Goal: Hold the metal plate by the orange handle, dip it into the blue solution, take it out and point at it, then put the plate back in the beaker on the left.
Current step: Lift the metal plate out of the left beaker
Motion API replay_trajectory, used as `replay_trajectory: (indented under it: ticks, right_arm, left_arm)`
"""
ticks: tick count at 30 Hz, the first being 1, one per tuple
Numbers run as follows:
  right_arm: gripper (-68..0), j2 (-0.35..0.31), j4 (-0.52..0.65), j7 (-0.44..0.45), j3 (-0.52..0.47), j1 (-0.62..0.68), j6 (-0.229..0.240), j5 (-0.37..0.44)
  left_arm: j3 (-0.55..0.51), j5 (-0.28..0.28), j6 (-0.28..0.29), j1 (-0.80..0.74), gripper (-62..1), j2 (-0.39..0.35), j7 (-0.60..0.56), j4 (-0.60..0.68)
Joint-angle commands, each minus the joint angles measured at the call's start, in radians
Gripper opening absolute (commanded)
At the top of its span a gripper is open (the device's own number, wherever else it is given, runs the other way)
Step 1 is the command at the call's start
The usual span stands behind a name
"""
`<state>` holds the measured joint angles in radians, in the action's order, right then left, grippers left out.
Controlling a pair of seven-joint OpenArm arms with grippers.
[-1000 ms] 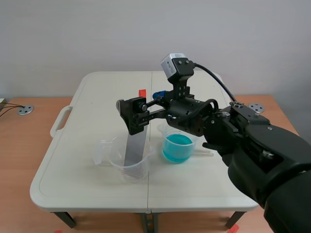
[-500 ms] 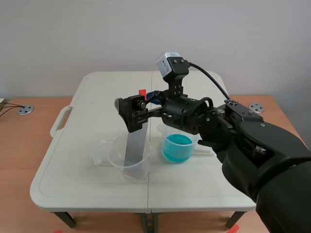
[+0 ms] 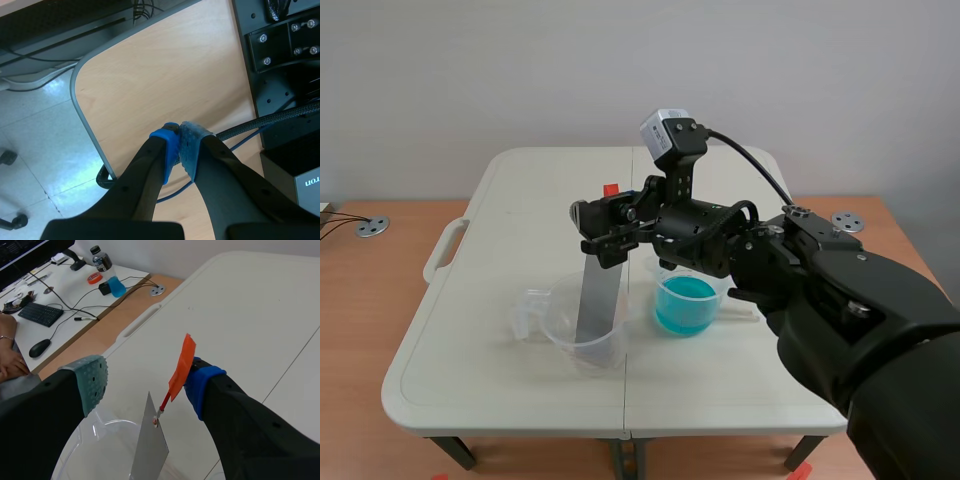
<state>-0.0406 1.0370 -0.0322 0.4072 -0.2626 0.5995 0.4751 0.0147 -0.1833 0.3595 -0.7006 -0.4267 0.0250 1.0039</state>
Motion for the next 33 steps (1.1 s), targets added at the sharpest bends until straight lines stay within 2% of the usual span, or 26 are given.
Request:
replay_trajectory:
  ticks: [1, 4, 13, 20, 33]
  right_arm:
    - [-41.9, 0.002, 0.015, 0.012, 0.000, -0.023, 0.025, 0.008]
    - [-49.5, 0.002, 0.015, 0.012, 0.000, -0.023, 0.031, 0.008]
    - [-66.3, 0.002, 0.015, 0.024, 0.000, -0.023, 0.034, 0.008]
    - [-66.3, 0.002, 0.016, 0.032, 0.000, -0.022, 0.144, 0.008]
    - [-66.3, -0.001, 0.089, 0.057, 0.000, -0.017, 0.146, 0.008]
  left_arm:
    - [-0.001, -0.006, 0.002, -0.011, -58.2, 0.000, -0.006, 0.016]
    - [-0.001, -0.006, 0.002, -0.011, -58.2, 0.000, -0.006, 0.016]
    - [-0.001, -0.006, 0.002, -0.011, -58.2, 0.000, -0.006, 0.016]
    - [-0.001, -0.006, 0.002, -0.011, -58.2, 0.000, -0.006, 0.016]
    - [-0.001, -0.006, 0.002, -0.011, -58.2, 0.000, -0.006, 0.016]
